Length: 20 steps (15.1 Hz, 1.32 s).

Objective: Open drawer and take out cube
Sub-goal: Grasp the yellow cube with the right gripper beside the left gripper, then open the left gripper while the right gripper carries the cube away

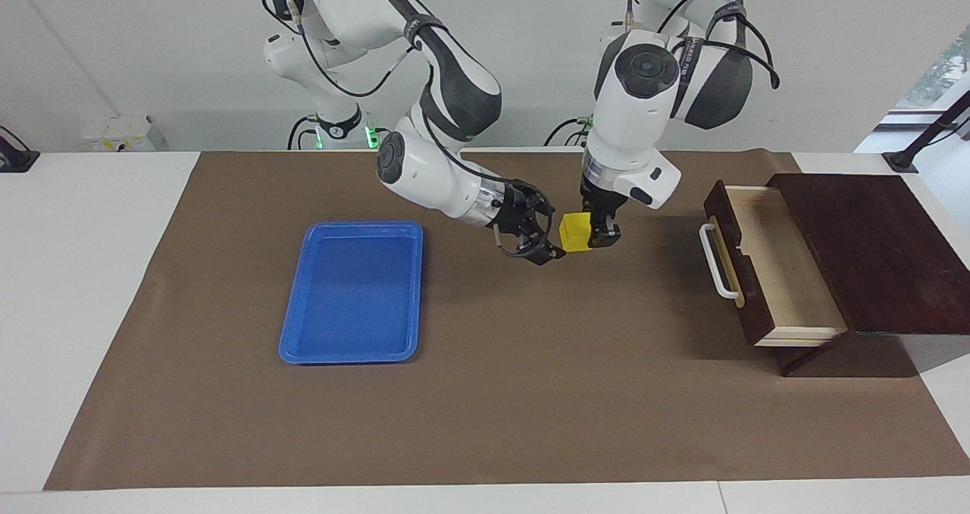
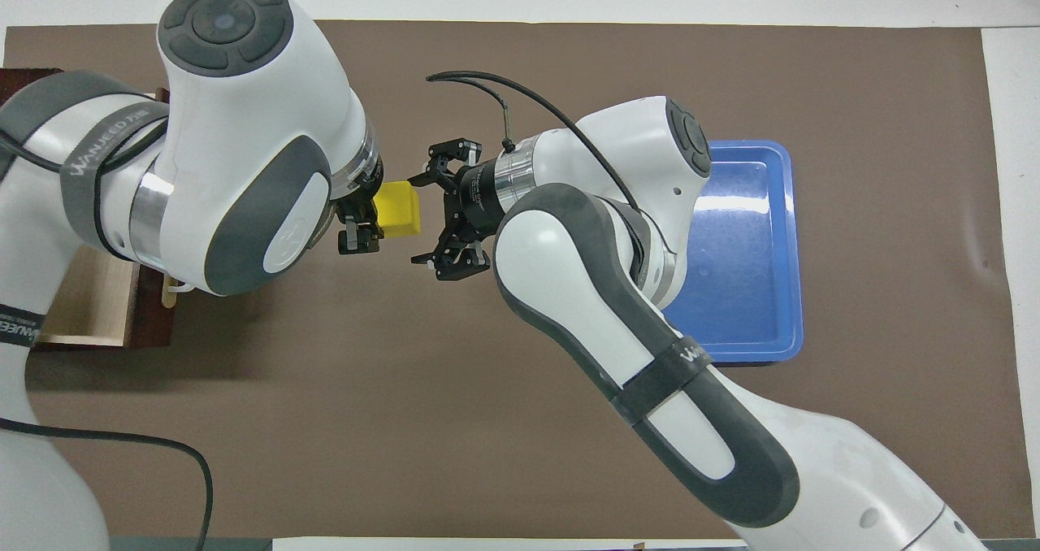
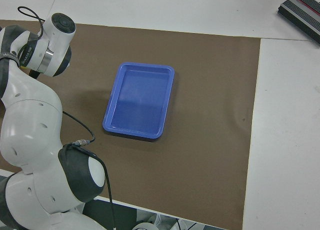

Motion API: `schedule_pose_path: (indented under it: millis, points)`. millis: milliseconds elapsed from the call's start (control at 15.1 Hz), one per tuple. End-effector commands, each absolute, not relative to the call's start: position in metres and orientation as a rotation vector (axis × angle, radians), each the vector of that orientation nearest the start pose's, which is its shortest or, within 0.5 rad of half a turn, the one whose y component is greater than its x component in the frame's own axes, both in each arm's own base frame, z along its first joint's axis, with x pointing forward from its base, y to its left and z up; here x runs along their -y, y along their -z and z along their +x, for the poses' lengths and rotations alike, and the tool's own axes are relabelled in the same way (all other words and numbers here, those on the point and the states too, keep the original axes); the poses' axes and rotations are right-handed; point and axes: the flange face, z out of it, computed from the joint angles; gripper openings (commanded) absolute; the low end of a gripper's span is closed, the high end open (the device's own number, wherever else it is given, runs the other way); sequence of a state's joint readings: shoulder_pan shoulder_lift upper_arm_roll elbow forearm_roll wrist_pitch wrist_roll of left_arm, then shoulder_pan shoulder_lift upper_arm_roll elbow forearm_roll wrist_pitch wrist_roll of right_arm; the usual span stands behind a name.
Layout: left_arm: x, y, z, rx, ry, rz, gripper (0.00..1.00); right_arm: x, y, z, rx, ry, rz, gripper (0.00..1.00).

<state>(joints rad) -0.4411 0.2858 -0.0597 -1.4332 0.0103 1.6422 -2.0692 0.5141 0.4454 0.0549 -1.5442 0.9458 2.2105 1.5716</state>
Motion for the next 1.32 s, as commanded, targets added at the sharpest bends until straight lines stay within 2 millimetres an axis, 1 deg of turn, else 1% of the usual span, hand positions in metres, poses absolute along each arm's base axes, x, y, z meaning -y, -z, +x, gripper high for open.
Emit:
schedule_pose_path:
  millis: [0, 66, 397, 463, 530, 596, 662, 794, 993, 1192, 1258]
  points:
    - [0.305, -0.525, 0.566, 2.194, -0.054, -2.173, 0.00, -0.408, -0.431, 0.589, -1.704, -0.821, -1.760, 1.00]
    - [0.305, -0.525, 0.566, 2.196, -0.056, -2.174, 0.00, -0.412, -0.432, 0.587, -1.696, -0.815, -1.773, 1.00]
    - [0.305, -0.524, 0.566, 2.195, -0.053, -2.174, 0.00, -0.412, -0.432, 0.585, -1.696, -0.808, -1.793, 1.00]
    - [0.305, -0.522, 0.565, 2.194, -0.051, -2.172, 0.00, -0.412, -0.432, 0.585, -1.696, -0.805, -1.793, 0.99]
    - [0.305, -0.522, 0.566, 2.196, -0.051, -2.172, 0.00, -0.413, -0.432, 0.585, -1.696, -0.803, -1.794, 0.87]
    - [0.305, -0.522, 0.566, 2.195, -0.051, -2.173, 0.00, -0.414, -0.432, 0.584, -1.697, -0.804, -1.793, 0.47]
    - [0.307, -0.523, 0.565, 2.194, -0.050, -2.179, 0.00, -0.413, -0.432, 0.584, -1.705, -0.810, -1.790, 0.00]
    - [0.307, -0.523, 0.565, 2.194, -0.050, -2.179, 0.00, -0.412, -0.431, 0.585, -1.706, -0.810, -1.799, 0.00]
    - [0.307, -0.523, 0.565, 2.194, -0.047, -2.180, 0.00, -0.402, -0.431, 0.591, -1.702, -0.789, -1.808, 0.00]
    - [0.307, -0.524, 0.565, 2.186, -0.046, -2.195, 0.00, -0.402, -0.430, 0.591, -1.703, -0.790, -1.810, 0.00]
    - [0.307, -0.523, 0.566, 2.189, -0.042, -2.195, 0.39, -0.402, -0.430, 0.591, -1.703, -0.790, -1.810, 0.00]
